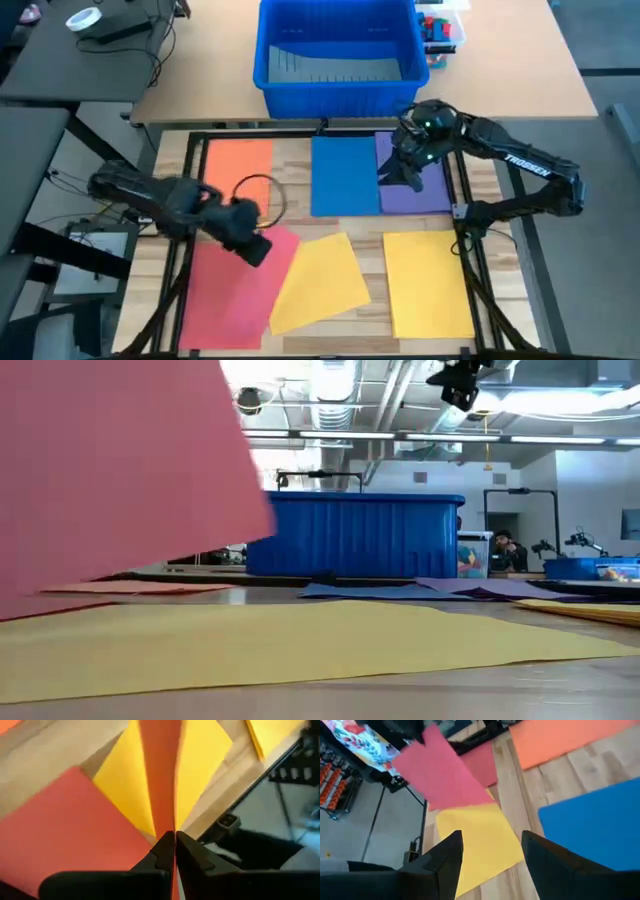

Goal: Organize paper
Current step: Stack the red paper on top of the other red paper

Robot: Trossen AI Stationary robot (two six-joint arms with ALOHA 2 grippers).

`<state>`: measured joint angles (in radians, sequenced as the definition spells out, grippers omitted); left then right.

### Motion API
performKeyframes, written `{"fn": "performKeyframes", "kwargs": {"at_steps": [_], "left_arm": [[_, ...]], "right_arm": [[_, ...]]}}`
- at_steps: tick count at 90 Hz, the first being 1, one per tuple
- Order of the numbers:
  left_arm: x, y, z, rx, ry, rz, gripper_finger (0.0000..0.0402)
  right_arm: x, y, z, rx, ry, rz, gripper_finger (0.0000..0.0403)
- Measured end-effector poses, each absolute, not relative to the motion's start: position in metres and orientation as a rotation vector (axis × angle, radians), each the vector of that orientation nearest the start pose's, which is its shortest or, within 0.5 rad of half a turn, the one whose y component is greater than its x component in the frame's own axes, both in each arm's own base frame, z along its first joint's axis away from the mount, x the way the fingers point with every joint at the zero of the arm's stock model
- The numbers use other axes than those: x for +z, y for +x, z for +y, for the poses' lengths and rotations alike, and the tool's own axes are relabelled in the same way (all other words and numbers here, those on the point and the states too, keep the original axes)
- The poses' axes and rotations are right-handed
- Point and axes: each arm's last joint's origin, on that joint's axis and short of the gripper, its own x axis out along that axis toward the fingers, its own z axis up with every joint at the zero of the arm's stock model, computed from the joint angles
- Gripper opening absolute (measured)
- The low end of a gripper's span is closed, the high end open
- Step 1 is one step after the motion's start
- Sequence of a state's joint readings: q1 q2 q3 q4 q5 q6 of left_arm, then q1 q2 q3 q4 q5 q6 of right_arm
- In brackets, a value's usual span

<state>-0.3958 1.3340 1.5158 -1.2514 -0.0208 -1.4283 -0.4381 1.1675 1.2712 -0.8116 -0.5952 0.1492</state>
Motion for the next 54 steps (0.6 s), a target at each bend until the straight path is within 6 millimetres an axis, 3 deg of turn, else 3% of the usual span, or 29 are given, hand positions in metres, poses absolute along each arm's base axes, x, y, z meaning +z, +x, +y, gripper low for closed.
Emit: {"fn": "performKeyframes", "kwargs": {"at_steps": [18, 39, 54], "left_arm": [[0.341, 0.170, -0.106, 0.585, -1.164, 1.078, 0.0000], [0.276, 0.144, -0.110, 0.640, -1.182, 1.187, 0.0000], [0.261, 0.124, -0.106, 0.694, -1.109, 1.363, 0.0000]], "right_arm": [[0.345, 0.219, -0.080, 0.096, 0.556, 0.665, 0.0191], [0.321, 0.235, -0.070, 0.108, 0.628, 0.660, 0.0191], [0.297, 0.254, -0.054, 0.115, 0.655, 0.735, 0.0191]]}}
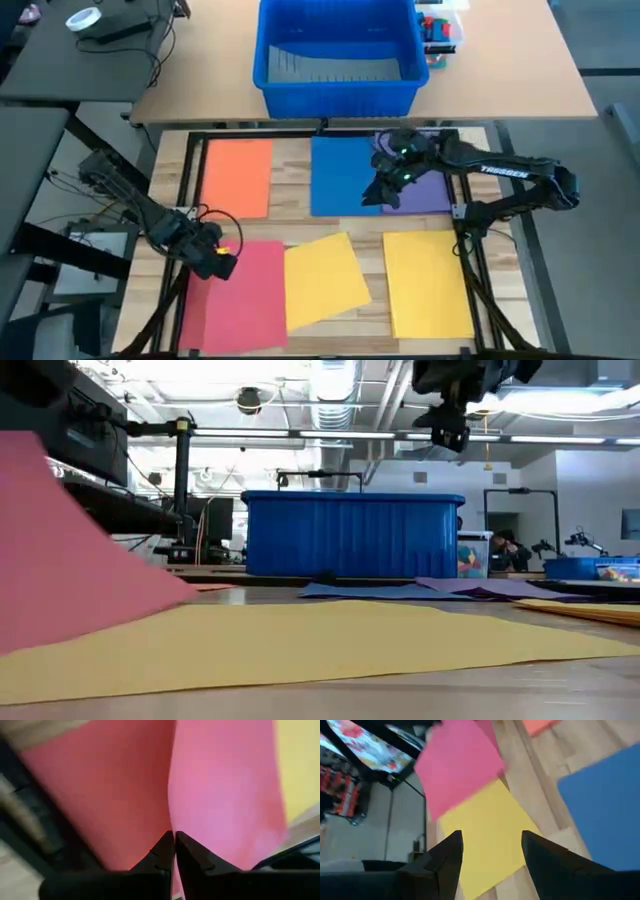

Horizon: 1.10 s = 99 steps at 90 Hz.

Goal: Organize paper
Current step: Stack the red paper on top of the other red paper

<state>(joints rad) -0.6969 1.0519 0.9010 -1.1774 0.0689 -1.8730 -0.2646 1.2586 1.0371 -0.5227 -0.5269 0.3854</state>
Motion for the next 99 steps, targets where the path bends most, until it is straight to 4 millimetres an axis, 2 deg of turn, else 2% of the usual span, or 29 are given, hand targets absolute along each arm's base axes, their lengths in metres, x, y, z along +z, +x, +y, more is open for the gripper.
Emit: {"fn": "performKeyframes", "kwargs": {"at_steps": [7, 23, 42, 55, 64, 74, 88, 99], "left_arm": [[0.260, 0.116, -0.105, 0.707, -1.053, 1.455, 0.0000], [0.260, 0.112, -0.103, 0.683, -0.971, 1.498, 0.0000], [0.259, 0.111, -0.102, 0.602, -0.862, 1.534, 0.0000], [0.259, 0.112, -0.104, 0.541, -0.846, 1.542, 0.0000], [0.259, 0.112, -0.105, 0.511, -0.829, 1.544, 0.0008], [0.259, 0.111, -0.105, 0.496, -0.804, 1.551, 0.0038], [0.258, 0.106, -0.100, 0.542, -0.746, 1.591, 0.0089], [0.258, 0.101, -0.095, 0.602, -0.692, 1.624, 0.0103]], "right_arm": [[0.283, 0.266, -0.046, 0.129, 0.654, 0.789, 0.0191], [0.247, 0.300, -0.025, 0.179, 0.679, 0.880, 0.0191], [0.208, 0.339, -0.002, 0.240, 0.699, 0.869, 0.0191], [0.190, 0.355, 0.007, 0.250, 0.747, 0.850, 0.0191], [0.183, 0.361, 0.011, 0.250, 0.782, 0.839, 0.0191], [0.181, 0.366, 0.017, 0.262, 0.804, 0.821, 0.0191], [0.182, 0.366, 0.022, 0.275, 0.799, 0.813, 0.0191], [0.182, 0.366, 0.021, 0.270, 0.798, 0.811, 0.0191]]}}
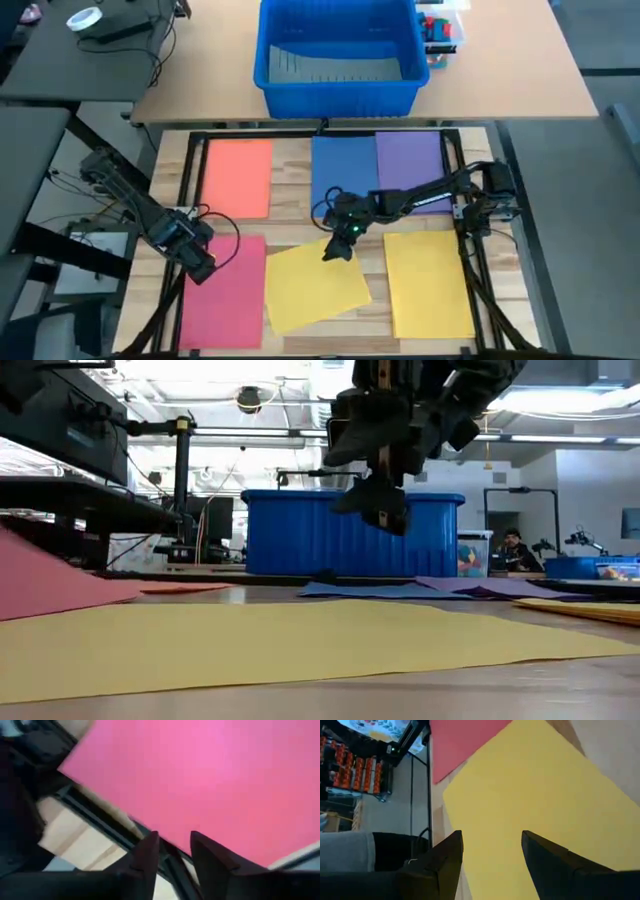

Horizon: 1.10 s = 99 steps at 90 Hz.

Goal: Organize paper
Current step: Stack the red paper on top of the other red paper, then stack the yellow paper on top of the other yellow papers

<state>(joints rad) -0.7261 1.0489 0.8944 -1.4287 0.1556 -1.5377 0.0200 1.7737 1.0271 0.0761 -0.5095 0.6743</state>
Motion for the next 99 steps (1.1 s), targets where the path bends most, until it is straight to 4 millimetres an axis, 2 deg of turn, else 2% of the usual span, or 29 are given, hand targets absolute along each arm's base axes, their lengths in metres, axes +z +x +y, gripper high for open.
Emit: {"fn": "performKeyframes", "kwargs": {"at_steps": [17, 27, 33, 42, 50, 60, 66, 76, 88, 99], "left_arm": [[0.257, 0.105, -0.095, 0.570, -0.638, 1.526, 0.0096], [0.260, 0.121, -0.109, 0.393, -0.703, 1.343, 0.0094], [0.263, 0.130, -0.118, 0.315, -0.727, 1.213, 0.0094], [0.261, 0.139, -0.126, 0.298, -0.705, 1.123, 0.0094], [0.254, 0.141, -0.121, 0.410, -0.632, 1.116, 0.0094], [0.242, 0.145, -0.096, 0.858, -0.762, 1.021, 0.0093], [0.232, 0.149, -0.085, 1.001, -0.833, 0.965, 0.0093], [0.206, 0.156, -0.067, 1.071, -0.880, 0.919, 0.0092], [0.167, 0.160, -0.055, 1.024, -1.002, 0.933, 0.0071], [0.153, 0.156, -0.050, 1.064, -1.041, 0.901, 0.0039]], "right_arm": [[0.185, 0.369, 0.022, 0.233, 0.772, 0.755, 0.0191], [0.189, 0.374, 0.023, 0.184, 0.747, 0.707, 0.0191], [0.193, 0.383, 0.023, 0.171, 0.738, 0.677, 0.0191], [0.193, 0.396, 0.023, 0.165, 0.724, 0.687, 0.0191], [0.191, 0.405, 0.023, 0.158, 0.715, 0.695, 0.0191], [0.188, 0.409, 0.025, 0.151, 0.723, 0.708, 0.0191], [0.186, 0.409, 0.028, 0.147, 0.732, 0.729, 0.0191], [0.183, 0.407, 0.032, 0.140, 0.734, 0.767, 0.0191], [0.181, 0.404, 0.038, 0.135, 0.748, 0.806, 0.0191], [0.181, 0.403, 0.046, 0.143, 0.761, 0.816, 0.0191]]}}
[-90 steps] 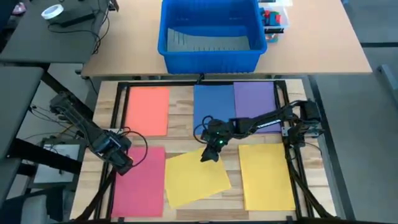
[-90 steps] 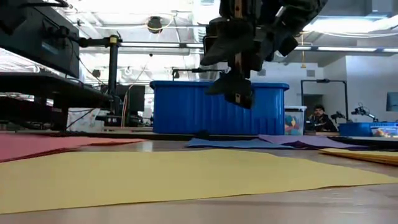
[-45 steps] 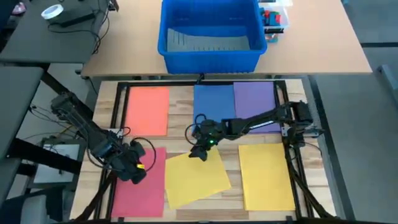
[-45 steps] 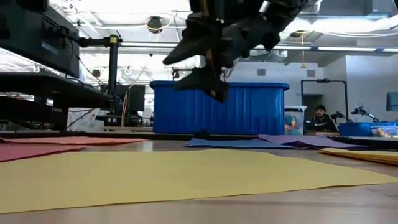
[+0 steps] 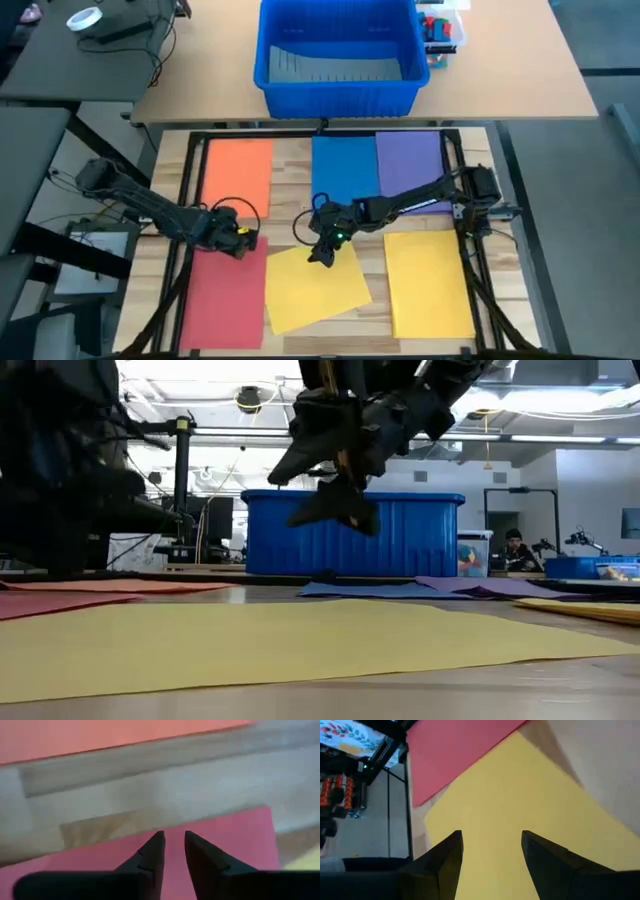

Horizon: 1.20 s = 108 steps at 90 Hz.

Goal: Organize paper
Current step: Stack the yellow paper on top of the other yellow papers

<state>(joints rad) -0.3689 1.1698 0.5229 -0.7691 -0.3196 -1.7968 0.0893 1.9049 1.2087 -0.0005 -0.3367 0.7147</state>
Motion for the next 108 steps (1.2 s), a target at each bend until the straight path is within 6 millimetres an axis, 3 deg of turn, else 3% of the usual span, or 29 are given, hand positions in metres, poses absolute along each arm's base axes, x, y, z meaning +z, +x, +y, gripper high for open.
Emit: {"fn": "performKeyframes", "kwargs": {"at_steps": [17, 44, 108], "left_arm": [[0.150, 0.145, -0.046, 1.144, -0.942, 0.953, 0.0002], [0.130, 0.144, -0.047, 1.126, -0.951, 0.986, 0.0001], [0.134, 0.136, -0.073, 1.093, -1.008, 1.041, 0.0000]], "right_arm": [[0.181, 0.403, 0.053, 0.158, 0.757, 0.823, 0.0191], [0.181, 0.403, 0.048, 0.147, 0.762, 0.819, 0.0191], [0.179, 0.401, 0.048, 0.140, 0.761, 0.848, 0.0191]]}}
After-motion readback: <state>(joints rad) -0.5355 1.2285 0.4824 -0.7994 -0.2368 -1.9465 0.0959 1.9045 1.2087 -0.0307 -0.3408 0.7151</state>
